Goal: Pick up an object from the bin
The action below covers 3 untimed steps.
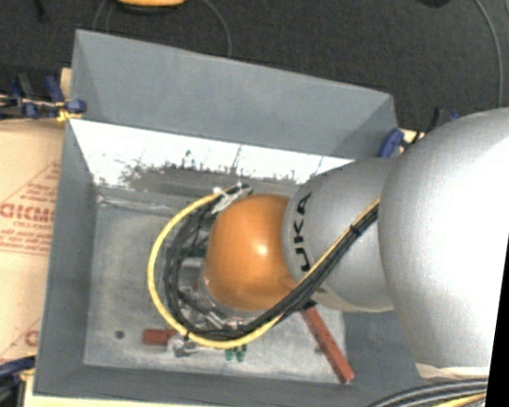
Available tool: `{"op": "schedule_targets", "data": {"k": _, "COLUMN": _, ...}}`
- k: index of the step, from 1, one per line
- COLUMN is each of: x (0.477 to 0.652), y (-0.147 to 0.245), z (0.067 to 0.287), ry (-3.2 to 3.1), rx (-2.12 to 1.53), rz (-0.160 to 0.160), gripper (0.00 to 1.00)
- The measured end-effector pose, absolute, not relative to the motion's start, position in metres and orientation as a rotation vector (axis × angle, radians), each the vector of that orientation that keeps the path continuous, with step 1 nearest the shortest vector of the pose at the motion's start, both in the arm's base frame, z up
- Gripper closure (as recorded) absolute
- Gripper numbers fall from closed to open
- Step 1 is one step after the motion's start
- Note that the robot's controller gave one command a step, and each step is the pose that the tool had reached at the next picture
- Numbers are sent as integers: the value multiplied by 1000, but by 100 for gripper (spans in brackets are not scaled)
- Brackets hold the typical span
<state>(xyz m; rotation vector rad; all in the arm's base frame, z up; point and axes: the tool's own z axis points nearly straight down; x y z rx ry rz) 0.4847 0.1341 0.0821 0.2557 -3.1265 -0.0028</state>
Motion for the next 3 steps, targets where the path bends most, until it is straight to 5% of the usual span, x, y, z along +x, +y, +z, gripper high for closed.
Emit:
{"op": "schedule_targets", "data": {"k": 1, "x": 481, "y": 125, "z": 281, "ry": -3124, "rx": 340, "rz": 1, "gripper": 100}}
{"op": "schedule_targets", "data": {"k": 2, "x": 483, "y": 125, "z": 291, "ry": -3135, "rx": 342, "rz": -1, "gripper": 0}}
{"op": "schedule_targets", "data": {"k": 3, "x": 481, "y": 126, "z": 286, "ry": -3126, "rx": 340, "rz": -2, "gripper": 100}}
